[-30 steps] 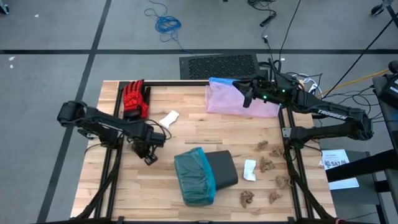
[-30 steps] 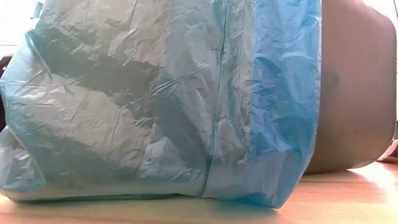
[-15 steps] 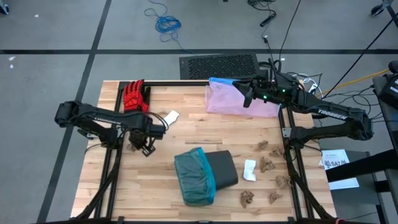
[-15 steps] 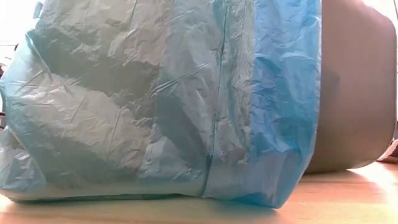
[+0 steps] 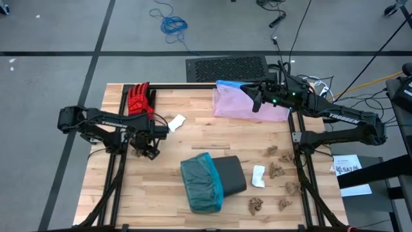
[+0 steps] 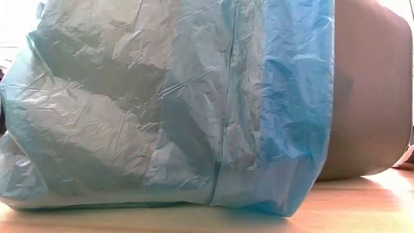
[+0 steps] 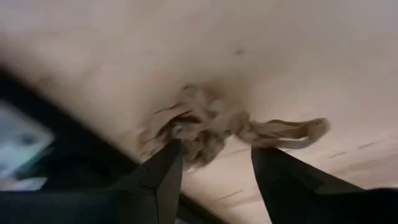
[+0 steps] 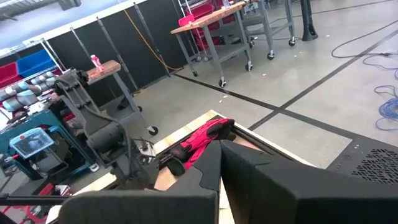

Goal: Place trash/remove bag and relplace
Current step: Put the brown napkin into the black trash bin

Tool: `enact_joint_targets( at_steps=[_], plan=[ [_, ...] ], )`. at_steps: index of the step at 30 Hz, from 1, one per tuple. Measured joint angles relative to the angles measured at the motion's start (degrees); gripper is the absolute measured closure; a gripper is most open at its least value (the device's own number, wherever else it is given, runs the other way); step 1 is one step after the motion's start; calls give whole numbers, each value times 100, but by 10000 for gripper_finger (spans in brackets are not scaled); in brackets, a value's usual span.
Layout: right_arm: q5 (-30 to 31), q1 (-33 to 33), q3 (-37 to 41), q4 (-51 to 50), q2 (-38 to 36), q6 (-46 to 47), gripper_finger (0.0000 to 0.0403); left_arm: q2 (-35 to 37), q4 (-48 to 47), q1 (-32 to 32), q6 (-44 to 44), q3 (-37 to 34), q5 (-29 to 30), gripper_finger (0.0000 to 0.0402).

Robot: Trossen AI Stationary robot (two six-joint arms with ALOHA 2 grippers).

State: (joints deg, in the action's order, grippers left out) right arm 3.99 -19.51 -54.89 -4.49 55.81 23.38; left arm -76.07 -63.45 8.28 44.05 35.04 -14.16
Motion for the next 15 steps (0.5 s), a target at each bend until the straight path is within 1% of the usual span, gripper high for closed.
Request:
enact_joint_targets(
  at_steps=[5,8,10,13,14,15],
  plan=[
    [0,0,0,-1,2,0,403,-212,753,65,60,-444,-388,216],
    [0,0,2,1,2,0,403,-381,900,72,12,-511,-458,242],
    [0,0,0,0,2,0,403,-426,948,69,-79,-490,-469,276],
    [-1,0,1,2,2,1,403,-426,987,62,-95,-384,-450,357],
    [0,-2,2,2,2,31,403,-398,987,61,-96,-326,-398,378],
    [0,-2,0,-2,2,65,403,-340,993,69,-92,-260,-313,387]
  ],
)
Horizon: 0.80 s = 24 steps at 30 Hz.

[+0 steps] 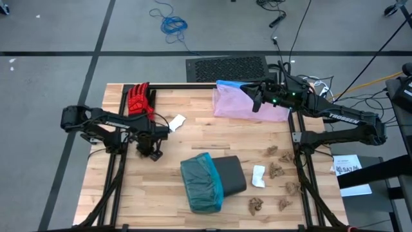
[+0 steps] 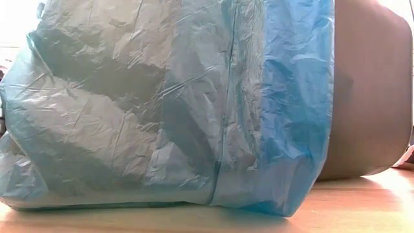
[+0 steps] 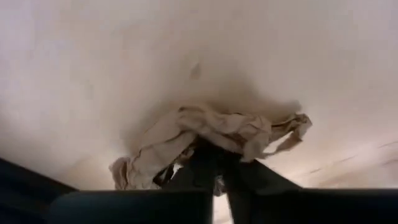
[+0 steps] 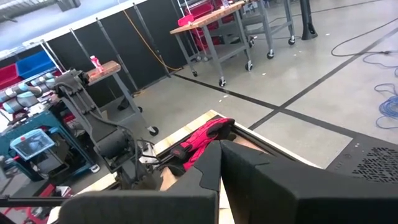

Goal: Place trash/remove bag and relplace
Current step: Put the brown napkin into the black trash bin

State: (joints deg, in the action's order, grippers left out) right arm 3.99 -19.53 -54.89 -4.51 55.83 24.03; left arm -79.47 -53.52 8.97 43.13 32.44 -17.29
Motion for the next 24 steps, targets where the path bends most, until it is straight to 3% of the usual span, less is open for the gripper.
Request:
enact_joint_targets(
  at_steps=[8,16,24],
  plan=[
    [-1,2,0,2,0,56,403,560,-674,-5,-53,1361,-10,399],
    [-2,2,2,-3,0,39,403,1375,-1314,-217,429,3039,-986,400],
    [-2,0,0,0,0,34,403,2010,-1038,-1161,1596,3565,-2090,401]
  ],
)
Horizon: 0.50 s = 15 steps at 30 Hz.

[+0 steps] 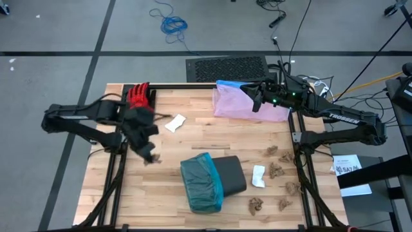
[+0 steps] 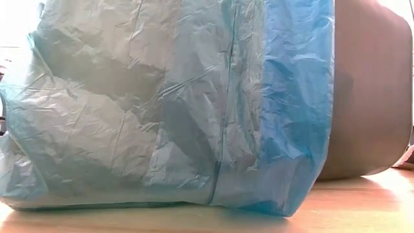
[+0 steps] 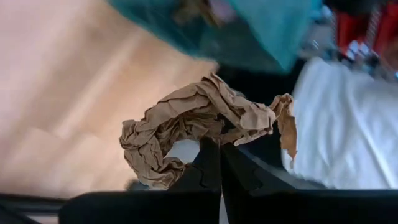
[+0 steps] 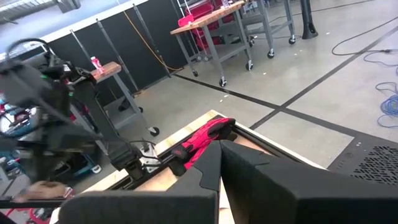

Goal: Place trash/remove bag and relplace
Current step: Put the brown napkin into the black trash bin

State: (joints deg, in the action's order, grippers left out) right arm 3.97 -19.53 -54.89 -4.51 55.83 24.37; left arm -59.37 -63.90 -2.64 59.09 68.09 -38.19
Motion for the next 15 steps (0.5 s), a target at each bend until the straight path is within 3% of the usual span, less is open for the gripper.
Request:
enact_joint_targets(
  at_steps=[6,11,15],
  plan=[
    [-1,2,1,-2,0,-19,403,-106,1034,-957,625,-372,45,401],
    [-141,0,1,0,0,-13,403,-359,2801,-1520,954,-1121,625,401],
    [-159,0,0,0,-13,2,403,-455,3653,-1929,1412,-1691,1184,401]
  ],
)
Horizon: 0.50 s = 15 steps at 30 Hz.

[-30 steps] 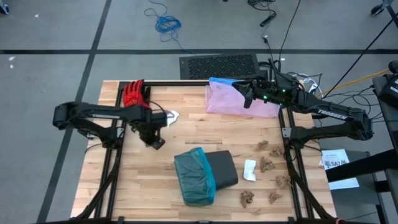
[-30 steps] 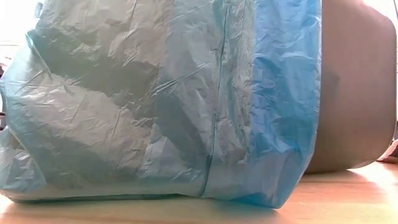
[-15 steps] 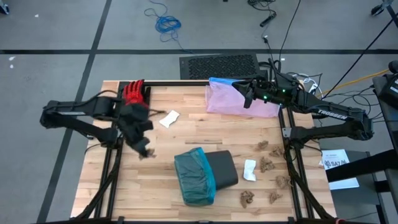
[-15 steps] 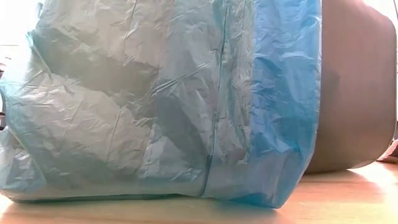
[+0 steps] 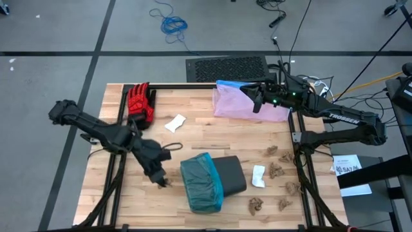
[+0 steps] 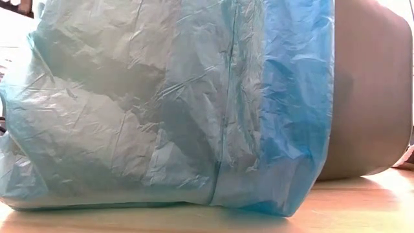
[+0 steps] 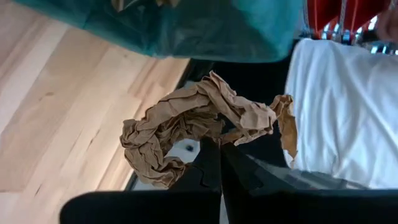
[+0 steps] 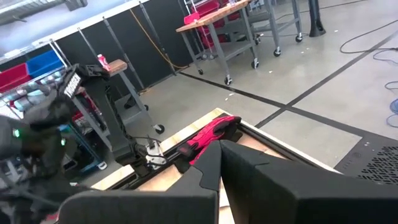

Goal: Place trash/remove bag and relplace
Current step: Put the brown napkin into the black trash bin

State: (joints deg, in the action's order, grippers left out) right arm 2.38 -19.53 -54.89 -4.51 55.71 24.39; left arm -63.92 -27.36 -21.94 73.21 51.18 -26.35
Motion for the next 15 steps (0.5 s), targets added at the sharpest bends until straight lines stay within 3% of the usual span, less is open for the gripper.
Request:
enact_joint_targets(
  at_steps=[5,9,15],
  plan=[
    [-182,0,2,-3,-31,21,403,-30,1743,-340,473,-726,1120,401],
    [-260,0,0,0,-40,30,403,-223,2261,-403,601,-1023,1996,402],
    [-279,0,0,2,-50,45,403,-839,2313,-672,686,-1047,1855,402]
  ],
)
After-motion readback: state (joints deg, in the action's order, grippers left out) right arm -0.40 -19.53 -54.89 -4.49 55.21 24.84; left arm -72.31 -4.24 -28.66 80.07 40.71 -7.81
